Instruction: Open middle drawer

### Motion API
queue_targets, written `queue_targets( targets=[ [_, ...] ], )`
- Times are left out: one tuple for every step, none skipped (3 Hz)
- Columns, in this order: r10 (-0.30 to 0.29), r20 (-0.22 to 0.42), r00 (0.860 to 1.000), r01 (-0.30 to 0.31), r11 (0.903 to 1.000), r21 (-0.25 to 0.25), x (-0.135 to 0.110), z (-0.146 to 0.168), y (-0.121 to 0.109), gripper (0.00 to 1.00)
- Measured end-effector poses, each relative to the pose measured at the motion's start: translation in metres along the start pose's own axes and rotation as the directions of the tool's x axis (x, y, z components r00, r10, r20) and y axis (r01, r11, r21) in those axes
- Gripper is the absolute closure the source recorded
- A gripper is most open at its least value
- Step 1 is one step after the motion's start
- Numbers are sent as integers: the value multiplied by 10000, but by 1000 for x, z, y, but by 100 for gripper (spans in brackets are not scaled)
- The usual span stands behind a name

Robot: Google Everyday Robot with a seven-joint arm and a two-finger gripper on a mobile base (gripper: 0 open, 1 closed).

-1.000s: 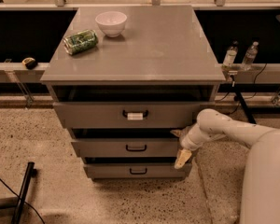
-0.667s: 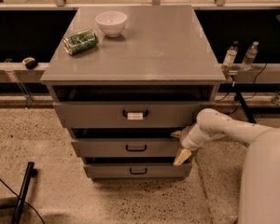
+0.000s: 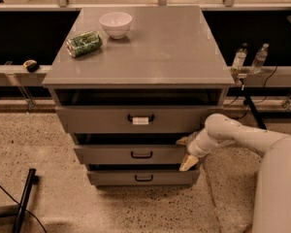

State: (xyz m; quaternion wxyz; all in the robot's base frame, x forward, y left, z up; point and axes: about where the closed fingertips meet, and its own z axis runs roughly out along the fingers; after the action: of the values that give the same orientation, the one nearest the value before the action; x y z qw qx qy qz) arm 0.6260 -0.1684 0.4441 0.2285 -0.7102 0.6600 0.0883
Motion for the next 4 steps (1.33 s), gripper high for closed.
queue_targets(
  targets=[
    [-287, 239, 9993, 285, 9995, 101, -8, -13, 13, 26],
    [-411, 419, 9983, 417, 9990, -146, -11, -14, 33, 27],
    [-527, 586, 9969, 539, 9984, -197, -16, -14, 48, 27],
    [-472, 625, 9969, 460, 9987, 207, -19, -18, 51, 9]
  ],
)
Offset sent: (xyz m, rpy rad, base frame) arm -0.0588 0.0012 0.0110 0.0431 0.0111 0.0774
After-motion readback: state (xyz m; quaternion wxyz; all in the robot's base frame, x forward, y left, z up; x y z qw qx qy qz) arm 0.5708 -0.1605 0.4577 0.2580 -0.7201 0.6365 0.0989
